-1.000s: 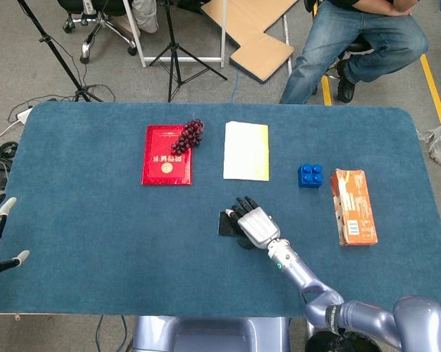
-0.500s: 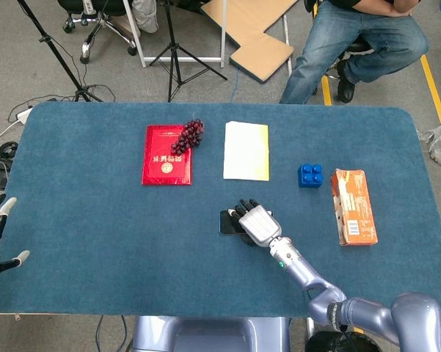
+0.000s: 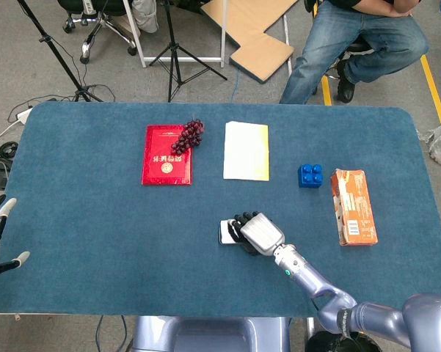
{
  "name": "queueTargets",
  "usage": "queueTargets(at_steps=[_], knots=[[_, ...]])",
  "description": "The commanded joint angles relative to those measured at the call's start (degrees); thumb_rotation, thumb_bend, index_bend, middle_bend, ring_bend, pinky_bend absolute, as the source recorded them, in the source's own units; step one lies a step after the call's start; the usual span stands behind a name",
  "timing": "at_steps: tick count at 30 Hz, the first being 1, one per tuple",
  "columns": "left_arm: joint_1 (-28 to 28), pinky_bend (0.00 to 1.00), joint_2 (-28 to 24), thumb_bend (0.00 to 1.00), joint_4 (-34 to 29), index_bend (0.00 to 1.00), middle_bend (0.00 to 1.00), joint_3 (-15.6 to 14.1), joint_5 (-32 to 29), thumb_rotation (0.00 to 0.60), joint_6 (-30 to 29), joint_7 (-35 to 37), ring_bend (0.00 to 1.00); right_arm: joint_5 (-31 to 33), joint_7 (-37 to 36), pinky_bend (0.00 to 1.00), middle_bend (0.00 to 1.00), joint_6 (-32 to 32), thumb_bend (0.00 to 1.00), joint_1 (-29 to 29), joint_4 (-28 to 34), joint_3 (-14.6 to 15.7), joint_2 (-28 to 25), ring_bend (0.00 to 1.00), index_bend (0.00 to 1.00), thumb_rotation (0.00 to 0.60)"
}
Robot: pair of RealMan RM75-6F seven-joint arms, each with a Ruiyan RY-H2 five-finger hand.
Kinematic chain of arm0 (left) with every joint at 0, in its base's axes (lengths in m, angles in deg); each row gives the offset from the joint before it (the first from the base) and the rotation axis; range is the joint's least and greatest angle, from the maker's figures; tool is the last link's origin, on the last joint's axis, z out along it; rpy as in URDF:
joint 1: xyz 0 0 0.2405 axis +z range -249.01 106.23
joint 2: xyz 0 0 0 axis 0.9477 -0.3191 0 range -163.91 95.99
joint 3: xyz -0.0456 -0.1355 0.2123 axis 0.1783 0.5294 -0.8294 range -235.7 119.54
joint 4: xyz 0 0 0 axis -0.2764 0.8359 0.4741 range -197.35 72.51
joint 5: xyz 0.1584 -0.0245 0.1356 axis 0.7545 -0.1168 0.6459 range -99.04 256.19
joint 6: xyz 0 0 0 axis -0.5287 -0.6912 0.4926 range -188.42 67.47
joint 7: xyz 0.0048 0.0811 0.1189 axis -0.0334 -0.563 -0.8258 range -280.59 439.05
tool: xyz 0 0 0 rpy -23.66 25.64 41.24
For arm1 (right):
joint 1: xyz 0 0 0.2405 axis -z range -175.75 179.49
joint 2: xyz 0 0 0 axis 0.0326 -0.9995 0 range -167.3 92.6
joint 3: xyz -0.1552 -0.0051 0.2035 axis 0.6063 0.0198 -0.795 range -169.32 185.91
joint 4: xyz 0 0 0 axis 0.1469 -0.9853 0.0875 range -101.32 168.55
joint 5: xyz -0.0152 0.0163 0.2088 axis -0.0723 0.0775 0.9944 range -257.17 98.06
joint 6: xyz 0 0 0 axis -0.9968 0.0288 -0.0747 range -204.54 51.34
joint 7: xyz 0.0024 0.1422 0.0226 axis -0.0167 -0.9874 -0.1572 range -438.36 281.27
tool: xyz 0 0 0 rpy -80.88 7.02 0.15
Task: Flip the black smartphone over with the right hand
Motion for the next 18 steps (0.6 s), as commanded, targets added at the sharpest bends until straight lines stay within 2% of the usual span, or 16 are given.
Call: queueTargets(at_steps=[1,6,12,14,18], knots=[[0.0,0.00,-0.1,0.00,-0.1,0.00,0.00,-0.1,0.1,0.600,-0.1,0.1,0.00,-0.7,-4.6,0.42,0.37,0.0,0.78,0.8,6.3,1.6,-4.2,0.27,0.34,0.600],[0.0,0.00,-0.1,0.00,-0.3,0.00,0.00,-0.2,0.4,0.600,-0.2,-0.1,0.00,3.4,-8.5,0.42,0.35,-3.1,0.78,0.7,11.8,0.7,-7.3,0.27,0.33,0.600],[-0.1,0.00,-0.2,0.00,-0.4,0.00,0.00,-0.2,0.3,0.600,0.0,-0.2,0.00,14.1,-13.2,0.39,0.31,-10.3,0.78,-0.7,13.5,-2.7,-9.0,0.22,0.31,0.600],[-0.1,0.00,-0.2,0.00,-0.3,0.00,0.00,-0.2,0.2,0.600,0.1,-0.1,0.00,15.4,-13.0,0.37,0.31,-10.5,0.78,-1.0,12.9,-3.4,-9.1,0.22,0.31,0.600],[-0.1,0.00,-0.2,0.00,-0.2,0.00,0.00,-0.2,0.0,0.600,0.2,0.1,0.00,13.8,-9.9,0.37,0.31,-8.4,0.78,-1.1,10.8,-2.9,-8.6,0.22,0.31,0.600]])
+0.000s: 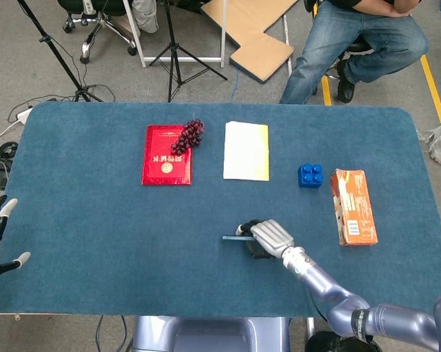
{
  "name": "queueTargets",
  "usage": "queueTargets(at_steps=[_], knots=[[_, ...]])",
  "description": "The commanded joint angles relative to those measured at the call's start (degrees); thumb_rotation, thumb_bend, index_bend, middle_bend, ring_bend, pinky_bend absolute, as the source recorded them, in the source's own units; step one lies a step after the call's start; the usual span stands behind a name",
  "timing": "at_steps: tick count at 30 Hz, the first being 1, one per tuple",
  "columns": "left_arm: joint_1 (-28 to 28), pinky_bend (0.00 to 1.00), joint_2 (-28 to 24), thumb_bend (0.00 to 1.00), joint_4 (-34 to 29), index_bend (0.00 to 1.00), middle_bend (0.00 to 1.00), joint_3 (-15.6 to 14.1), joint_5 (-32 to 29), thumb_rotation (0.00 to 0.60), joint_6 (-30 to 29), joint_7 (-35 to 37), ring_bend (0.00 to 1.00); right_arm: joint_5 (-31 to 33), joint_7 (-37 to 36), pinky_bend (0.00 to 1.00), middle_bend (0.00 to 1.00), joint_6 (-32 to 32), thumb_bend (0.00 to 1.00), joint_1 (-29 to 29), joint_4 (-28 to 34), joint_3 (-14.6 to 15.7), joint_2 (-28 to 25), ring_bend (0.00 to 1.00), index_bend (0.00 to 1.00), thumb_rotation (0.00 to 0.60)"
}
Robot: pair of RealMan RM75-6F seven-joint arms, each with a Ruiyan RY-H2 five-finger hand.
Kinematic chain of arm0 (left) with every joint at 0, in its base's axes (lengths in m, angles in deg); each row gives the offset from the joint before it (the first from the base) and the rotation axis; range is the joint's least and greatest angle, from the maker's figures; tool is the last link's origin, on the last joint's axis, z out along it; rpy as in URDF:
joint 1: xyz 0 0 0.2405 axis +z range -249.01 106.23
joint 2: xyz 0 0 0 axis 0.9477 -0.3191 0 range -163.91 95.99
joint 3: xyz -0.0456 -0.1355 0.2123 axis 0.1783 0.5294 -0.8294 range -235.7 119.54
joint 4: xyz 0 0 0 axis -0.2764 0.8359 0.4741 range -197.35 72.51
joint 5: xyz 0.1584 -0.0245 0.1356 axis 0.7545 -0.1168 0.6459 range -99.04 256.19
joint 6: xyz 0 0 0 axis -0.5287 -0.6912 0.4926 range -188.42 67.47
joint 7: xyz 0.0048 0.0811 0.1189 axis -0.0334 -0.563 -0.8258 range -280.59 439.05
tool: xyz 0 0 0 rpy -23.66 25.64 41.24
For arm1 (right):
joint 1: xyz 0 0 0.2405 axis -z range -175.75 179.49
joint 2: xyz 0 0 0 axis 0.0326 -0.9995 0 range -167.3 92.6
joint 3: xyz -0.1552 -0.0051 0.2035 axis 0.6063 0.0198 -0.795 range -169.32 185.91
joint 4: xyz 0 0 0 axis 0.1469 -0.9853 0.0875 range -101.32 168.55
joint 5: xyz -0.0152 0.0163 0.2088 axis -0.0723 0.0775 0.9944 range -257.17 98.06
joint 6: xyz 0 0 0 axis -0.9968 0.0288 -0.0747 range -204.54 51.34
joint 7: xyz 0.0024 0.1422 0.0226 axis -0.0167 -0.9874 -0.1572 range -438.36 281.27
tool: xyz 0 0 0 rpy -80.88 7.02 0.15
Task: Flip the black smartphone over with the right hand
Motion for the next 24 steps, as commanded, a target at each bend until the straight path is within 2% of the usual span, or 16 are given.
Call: queueTargets(at_steps=[1,9,13,17,21,24], knots=[[0.0,0.00,0.0,0.00,0.0,0.00,0.00,0.0,-0.1,0.600,0.0,0.0,0.00,-2.2,2.5,0.37,0.31,1.9,0.78,-0.3,-1.9,0.2,0.2,0.22,0.31,0.600],[0.1,0.00,-0.2,0.00,-0.3,0.00,0.00,-0.1,0.3,0.600,-0.3,0.3,0.00,-6.5,5.0,0.37,0.31,5.3,0.78,0.0,-4.4,1.7,1.2,0.22,0.32,0.600],[0.1,0.00,-0.4,0.00,-0.6,0.00,0.00,-0.1,0.6,0.600,-0.4,0.5,0.00,-9.2,7.8,0.37,0.31,7.3,0.78,-0.2,-7.8,2.2,2.5,0.22,0.32,0.600],[0.0,0.00,-0.4,0.00,-0.6,0.00,0.00,-0.1,0.6,0.600,-0.3,0.7,0.00,-10.7,8.9,0.27,0.26,9.3,0.78,-0.2,-10.7,2.2,3.7,0.16,0.29,0.600],[-0.2,0.00,-0.5,0.00,-0.6,0.00,0.00,-0.2,0.9,0.600,0.0,0.7,0.00,-15.3,10.2,0.20,0.21,14.9,0.77,0.4,-16.9,2.7,6.0,0.10,0.27,0.600],[-0.2,0.00,-0.6,0.00,-0.5,0.00,0.00,-0.2,0.9,0.600,-0.1,1.0,0.00,-19.2,9.1,0.18,0.21,19.9,0.76,0.8,-21.2,3.2,7.0,0.10,0.26,0.600]])
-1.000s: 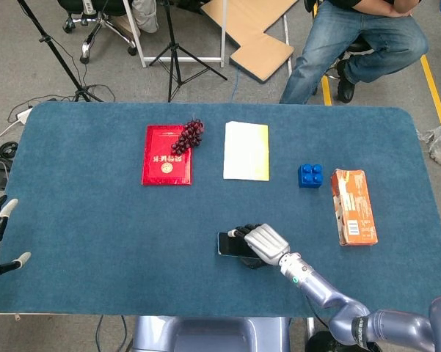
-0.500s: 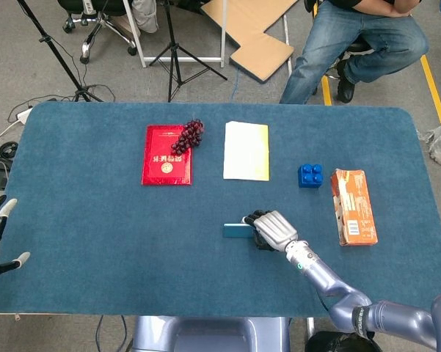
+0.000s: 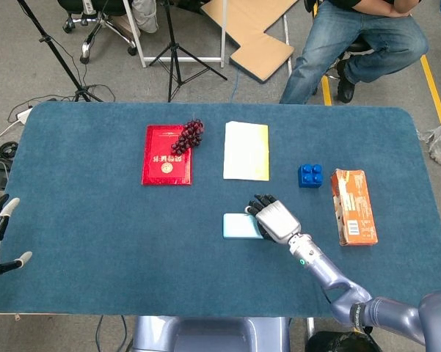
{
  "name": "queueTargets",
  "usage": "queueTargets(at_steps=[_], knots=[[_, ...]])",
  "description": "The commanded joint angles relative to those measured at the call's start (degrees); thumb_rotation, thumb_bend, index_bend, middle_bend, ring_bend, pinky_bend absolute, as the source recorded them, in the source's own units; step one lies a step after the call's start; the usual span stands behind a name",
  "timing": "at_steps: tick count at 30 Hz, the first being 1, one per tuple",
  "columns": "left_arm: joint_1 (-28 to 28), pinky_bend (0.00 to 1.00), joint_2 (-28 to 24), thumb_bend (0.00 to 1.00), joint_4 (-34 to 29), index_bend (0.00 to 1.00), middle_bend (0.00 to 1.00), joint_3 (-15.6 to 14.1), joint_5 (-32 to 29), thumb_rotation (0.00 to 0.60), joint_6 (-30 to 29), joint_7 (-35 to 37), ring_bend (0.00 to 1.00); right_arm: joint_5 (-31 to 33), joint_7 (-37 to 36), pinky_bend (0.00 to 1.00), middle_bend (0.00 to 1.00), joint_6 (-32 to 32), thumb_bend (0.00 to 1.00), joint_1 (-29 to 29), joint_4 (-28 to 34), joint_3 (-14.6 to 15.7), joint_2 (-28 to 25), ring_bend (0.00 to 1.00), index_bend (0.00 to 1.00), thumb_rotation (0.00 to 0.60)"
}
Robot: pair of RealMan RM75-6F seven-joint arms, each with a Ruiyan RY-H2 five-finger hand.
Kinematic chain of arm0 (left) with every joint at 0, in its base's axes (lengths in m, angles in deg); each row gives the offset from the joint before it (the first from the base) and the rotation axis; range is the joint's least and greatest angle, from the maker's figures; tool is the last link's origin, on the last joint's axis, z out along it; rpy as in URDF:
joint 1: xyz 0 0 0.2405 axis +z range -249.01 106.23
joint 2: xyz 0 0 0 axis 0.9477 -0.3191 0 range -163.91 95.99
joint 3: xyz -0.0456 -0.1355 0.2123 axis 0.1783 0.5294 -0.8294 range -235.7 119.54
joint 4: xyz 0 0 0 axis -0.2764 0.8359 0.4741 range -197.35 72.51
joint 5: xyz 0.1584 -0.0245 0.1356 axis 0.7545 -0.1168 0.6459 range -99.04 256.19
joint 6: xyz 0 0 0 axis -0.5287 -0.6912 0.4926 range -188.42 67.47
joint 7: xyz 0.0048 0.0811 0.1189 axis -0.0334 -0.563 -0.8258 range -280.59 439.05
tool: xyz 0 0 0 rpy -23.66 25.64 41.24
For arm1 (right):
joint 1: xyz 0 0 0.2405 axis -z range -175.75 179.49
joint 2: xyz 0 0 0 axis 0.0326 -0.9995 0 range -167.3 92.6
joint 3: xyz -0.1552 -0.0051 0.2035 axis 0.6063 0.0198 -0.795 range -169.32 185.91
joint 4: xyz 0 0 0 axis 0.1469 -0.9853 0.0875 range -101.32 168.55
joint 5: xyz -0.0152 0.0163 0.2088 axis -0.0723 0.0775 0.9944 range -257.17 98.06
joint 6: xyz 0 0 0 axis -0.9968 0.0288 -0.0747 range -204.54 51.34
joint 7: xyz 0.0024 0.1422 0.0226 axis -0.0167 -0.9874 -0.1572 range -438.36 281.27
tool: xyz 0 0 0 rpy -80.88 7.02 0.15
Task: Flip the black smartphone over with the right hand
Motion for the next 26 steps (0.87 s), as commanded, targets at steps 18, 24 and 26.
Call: queueTargets(at_steps=[18,24,26], knots=[[0.8,0.00,-0.9,0.00,0.3,0.00,0.00,-0.6,2.4,0.600,-2.0,2.5,0.00,-8.2,-6.7,0.00,0.02,30.9,0.02,16.9,14.4,5.2,-15.3,0.00,0.04,0.600],[1.5,0.00,-0.2,0.00,1.4,0.00,0.00,-0.9,4.7,0.600,-4.4,2.9,0.00,-5.2,-8.1,0.00,0.00,37.5,0.00,25.5,20.4,7.2,-20.7,0.00,0.02,0.600],[1.8,0.00,-0.1,0.00,1.7,0.00,0.00,-1.1,5.5,0.600,-5.2,3.2,0.00,-4.8,-8.2,0.00,0.00,39.2,0.00,27.6,20.5,7.3,-21.3,0.00,0.02,0.600]])
